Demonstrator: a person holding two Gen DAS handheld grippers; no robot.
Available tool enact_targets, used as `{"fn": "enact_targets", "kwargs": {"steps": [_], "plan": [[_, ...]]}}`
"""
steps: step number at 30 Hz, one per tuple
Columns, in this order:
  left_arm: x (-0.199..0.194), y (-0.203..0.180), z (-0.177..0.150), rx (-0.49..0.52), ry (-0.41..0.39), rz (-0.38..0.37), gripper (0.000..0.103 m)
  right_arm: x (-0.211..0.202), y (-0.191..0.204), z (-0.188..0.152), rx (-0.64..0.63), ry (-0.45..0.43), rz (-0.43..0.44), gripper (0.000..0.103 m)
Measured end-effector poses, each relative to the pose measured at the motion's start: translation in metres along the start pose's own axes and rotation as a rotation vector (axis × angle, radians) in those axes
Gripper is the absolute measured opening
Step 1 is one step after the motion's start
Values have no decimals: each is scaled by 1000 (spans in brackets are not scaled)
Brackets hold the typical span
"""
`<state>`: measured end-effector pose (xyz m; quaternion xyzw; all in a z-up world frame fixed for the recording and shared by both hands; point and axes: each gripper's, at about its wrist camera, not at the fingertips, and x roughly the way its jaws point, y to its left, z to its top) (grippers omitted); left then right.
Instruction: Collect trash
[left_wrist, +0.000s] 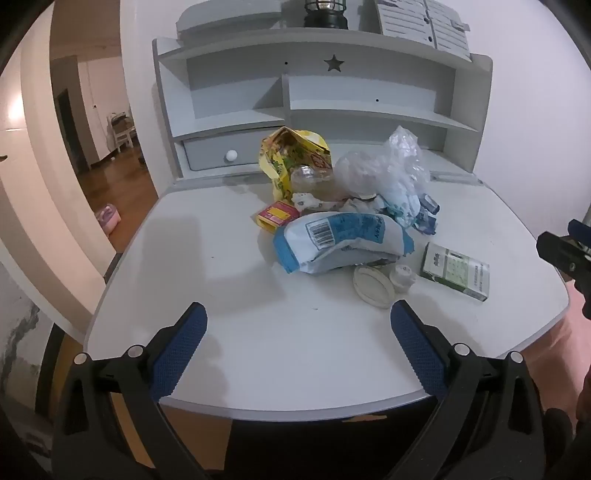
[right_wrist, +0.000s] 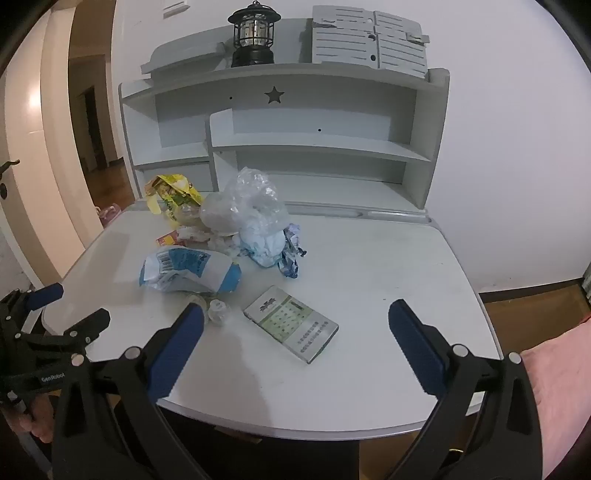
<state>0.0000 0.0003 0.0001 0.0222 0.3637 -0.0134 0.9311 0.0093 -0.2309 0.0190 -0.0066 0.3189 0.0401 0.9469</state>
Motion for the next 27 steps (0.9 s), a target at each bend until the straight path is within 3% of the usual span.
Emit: {"fn": "enact_targets", "kwargs": {"steps": [27], "plan": [[-2, 1, 3, 6, -9, 15, 97, -8, 7, 2, -18, -6, 37, 97]]}}
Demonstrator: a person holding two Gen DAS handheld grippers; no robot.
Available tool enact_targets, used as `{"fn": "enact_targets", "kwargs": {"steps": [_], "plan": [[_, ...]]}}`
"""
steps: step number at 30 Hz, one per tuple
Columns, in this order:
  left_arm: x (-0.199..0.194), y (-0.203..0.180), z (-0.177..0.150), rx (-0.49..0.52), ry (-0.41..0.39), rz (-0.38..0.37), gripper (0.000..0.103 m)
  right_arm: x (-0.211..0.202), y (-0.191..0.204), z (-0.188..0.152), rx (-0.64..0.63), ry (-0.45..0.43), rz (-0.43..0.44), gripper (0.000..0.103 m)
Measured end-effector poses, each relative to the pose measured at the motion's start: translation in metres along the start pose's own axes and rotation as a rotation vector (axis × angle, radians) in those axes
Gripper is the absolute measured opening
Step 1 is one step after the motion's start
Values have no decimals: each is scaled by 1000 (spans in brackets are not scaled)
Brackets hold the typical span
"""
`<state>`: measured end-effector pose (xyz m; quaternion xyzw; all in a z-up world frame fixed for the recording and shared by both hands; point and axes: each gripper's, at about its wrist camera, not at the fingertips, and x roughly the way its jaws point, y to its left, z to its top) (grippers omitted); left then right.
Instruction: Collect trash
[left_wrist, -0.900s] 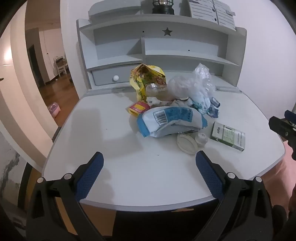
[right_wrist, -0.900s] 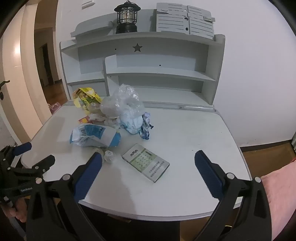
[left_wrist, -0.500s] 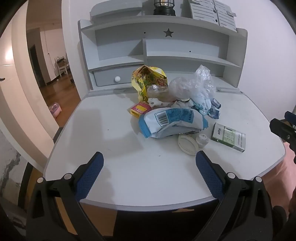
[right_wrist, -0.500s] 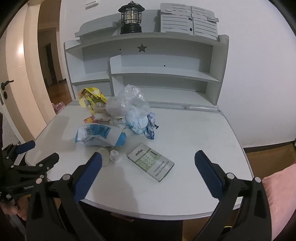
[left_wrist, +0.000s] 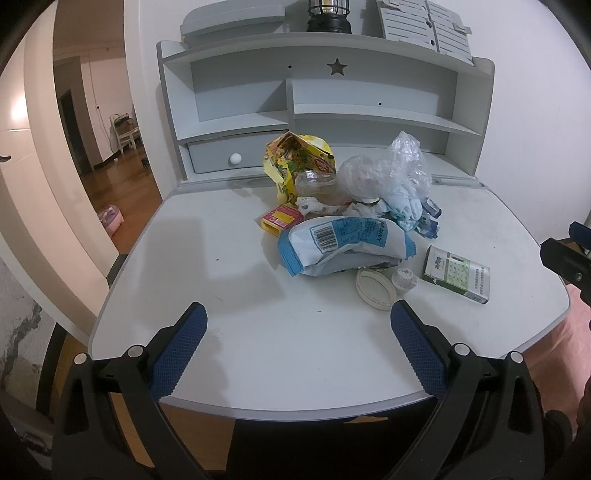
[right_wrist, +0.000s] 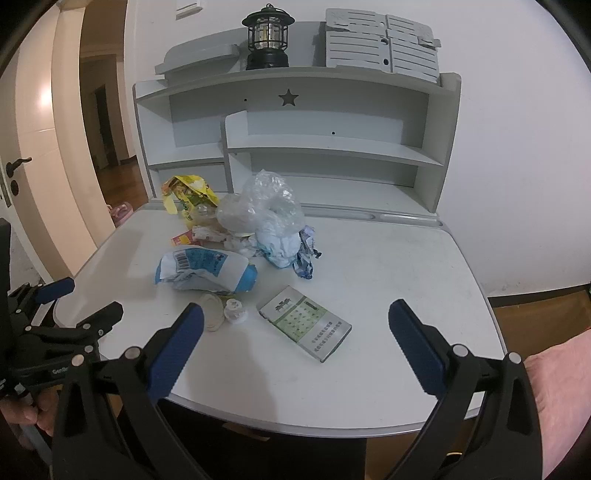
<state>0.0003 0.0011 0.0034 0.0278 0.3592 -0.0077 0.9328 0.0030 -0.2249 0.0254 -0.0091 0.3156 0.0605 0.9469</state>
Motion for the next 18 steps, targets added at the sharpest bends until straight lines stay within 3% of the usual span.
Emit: {"fn": "enact_targets", "kwargs": {"steps": [18], "plan": [[-1, 0, 0, -2, 2, 0, 97, 1, 1, 0, -2, 2, 2, 97]]}}
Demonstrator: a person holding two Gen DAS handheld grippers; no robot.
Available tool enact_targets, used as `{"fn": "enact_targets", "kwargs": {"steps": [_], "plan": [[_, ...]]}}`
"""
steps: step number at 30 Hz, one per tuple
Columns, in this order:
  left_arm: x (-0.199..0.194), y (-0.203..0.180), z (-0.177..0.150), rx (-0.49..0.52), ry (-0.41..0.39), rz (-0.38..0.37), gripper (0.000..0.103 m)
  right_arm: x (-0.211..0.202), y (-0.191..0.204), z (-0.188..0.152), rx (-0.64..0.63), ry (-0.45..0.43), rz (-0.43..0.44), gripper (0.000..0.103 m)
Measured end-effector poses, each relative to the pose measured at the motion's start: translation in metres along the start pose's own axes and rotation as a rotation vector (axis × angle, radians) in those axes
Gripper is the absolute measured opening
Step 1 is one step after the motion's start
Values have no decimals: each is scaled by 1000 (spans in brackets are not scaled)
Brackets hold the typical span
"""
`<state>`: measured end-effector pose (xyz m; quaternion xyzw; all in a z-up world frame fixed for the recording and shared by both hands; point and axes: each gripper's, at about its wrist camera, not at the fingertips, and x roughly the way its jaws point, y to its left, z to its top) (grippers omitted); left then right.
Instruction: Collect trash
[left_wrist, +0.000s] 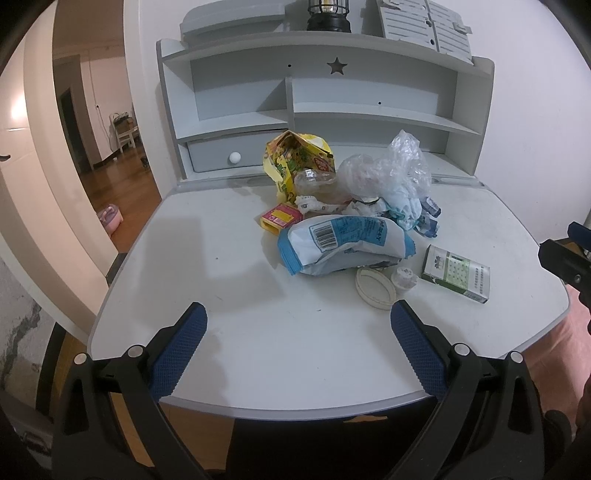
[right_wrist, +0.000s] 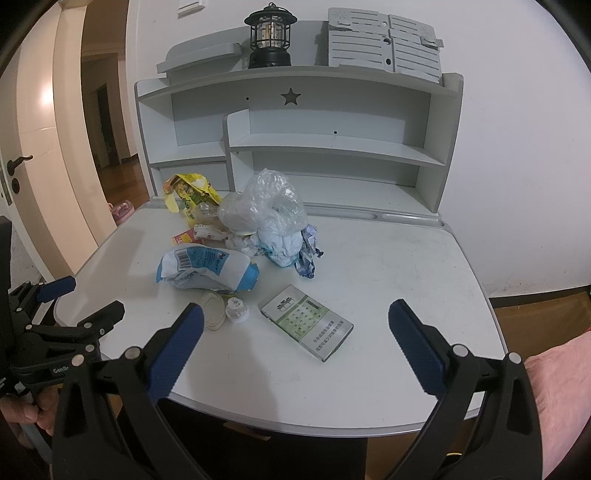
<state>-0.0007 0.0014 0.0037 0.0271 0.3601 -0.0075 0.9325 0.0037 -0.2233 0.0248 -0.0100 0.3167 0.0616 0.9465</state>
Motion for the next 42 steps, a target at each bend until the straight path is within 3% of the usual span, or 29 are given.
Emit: {"fn": "enact_targets", "kwargs": {"steps": [42], "plan": [[-2, 1, 0, 0, 1, 0, 97, -1, 4, 0, -6, -4, 0, 97]]}}
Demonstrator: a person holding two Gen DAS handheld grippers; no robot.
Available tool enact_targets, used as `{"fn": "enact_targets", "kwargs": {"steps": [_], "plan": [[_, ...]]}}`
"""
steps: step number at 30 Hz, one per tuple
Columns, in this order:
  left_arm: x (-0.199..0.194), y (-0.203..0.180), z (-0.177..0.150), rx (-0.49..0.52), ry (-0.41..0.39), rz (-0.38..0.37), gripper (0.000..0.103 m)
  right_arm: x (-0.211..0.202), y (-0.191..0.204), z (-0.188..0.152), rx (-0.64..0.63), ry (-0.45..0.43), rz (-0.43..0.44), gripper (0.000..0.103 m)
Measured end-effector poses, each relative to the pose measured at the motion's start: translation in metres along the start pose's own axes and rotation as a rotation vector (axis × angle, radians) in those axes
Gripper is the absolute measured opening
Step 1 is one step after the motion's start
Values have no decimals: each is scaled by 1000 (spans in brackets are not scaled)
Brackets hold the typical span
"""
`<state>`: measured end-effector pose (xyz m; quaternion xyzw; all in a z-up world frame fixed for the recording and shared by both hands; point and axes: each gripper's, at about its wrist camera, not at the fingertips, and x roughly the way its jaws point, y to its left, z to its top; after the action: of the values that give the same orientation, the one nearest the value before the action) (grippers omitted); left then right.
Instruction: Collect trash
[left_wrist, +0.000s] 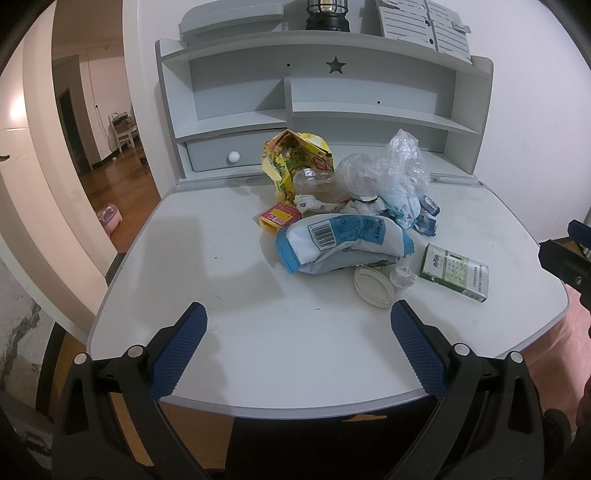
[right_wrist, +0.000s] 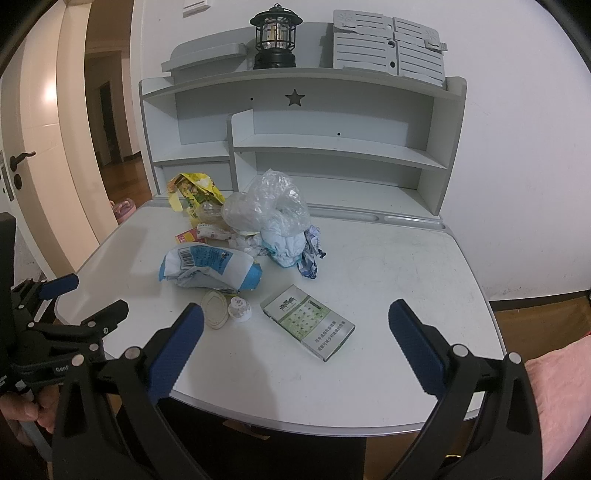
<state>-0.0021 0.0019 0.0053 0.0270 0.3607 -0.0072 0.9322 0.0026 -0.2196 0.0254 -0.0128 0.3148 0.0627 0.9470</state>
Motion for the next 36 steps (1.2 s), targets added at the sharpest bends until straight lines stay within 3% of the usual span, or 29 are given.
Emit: {"fn": "enact_targets", "kwargs": {"steps": [10, 17, 24, 31, 36], "plan": [[4, 0, -3, 1, 5, -6, 97, 1, 0, -1, -1, 3, 4, 97], [20, 17, 1, 14, 17, -104, 97, 19, -9, -7, -9, 53, 13, 97], [67, 5, 29, 238, 26, -202, 97, 52, -34, -17, -10, 133, 55, 97], [133, -40, 52, 566, 109, -235, 97, 101, -51, -14, -99, 284, 134, 97], [159, -44, 58, 597, 161, -294, 94, 134, -53, -7, -168, 384, 187, 97]]}}
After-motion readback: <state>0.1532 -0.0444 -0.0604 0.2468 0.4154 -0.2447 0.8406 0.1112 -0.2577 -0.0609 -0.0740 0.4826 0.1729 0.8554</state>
